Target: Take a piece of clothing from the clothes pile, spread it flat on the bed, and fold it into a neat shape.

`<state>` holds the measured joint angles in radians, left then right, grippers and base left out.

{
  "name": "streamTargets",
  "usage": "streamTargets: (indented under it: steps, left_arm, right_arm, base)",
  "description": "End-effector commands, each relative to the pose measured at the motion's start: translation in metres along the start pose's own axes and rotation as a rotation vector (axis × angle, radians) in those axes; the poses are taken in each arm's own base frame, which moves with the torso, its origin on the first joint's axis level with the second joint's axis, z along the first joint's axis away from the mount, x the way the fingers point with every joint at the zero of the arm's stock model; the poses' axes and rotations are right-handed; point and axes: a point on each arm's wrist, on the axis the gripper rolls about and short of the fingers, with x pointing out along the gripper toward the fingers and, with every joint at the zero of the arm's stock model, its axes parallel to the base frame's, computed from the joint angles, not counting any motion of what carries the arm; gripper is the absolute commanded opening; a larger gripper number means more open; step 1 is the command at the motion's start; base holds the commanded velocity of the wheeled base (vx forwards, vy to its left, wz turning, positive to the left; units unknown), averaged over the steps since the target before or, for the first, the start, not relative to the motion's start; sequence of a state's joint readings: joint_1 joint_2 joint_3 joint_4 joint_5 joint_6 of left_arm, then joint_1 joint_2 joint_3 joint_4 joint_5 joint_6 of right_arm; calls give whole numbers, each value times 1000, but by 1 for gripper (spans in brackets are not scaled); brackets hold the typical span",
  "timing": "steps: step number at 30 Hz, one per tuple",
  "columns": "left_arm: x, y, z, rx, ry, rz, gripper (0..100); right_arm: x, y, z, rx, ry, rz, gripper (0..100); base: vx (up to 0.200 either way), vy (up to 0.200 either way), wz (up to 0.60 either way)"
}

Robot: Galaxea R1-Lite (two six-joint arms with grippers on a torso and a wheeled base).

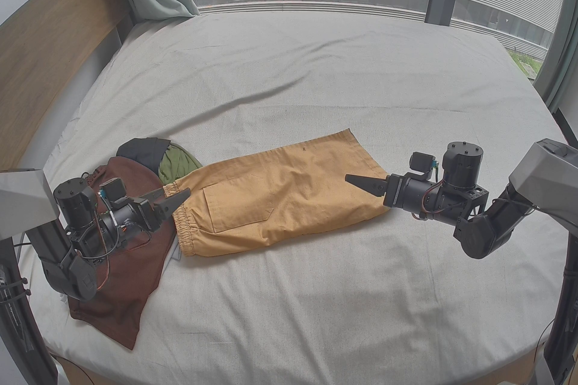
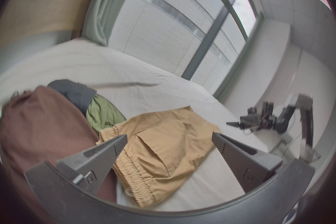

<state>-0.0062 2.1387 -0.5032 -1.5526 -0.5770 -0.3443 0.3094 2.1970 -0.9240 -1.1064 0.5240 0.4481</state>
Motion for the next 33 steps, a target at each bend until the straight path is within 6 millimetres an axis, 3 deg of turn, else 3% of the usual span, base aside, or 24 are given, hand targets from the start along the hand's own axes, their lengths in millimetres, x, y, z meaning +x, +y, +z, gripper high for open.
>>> streamTargets:
  steps: [1, 5, 14, 33]
  left_arm:
    - [-5, 0, -4, 186, 17, 3, 100]
    - [-5, -1, -4, 331, 22, -15, 100]
    - [-5, -1, -8, 458, 38, -86, 100]
    - [-6, 0, -8, 463, 39, -92, 100]
  right_arm:
    - [-6, 4, -17, 14, 22, -30, 100]
    - [-10, 2, -26, 25, 25, -42, 100]
    - [-6, -14, -49, 68, 73, -103, 100]
    - [18, -49, -81, 173, 85, -153, 100]
  base:
    - [0, 0, 0]
    - [0, 0, 0]
    - [0, 0, 0]
    - [0, 0, 0]
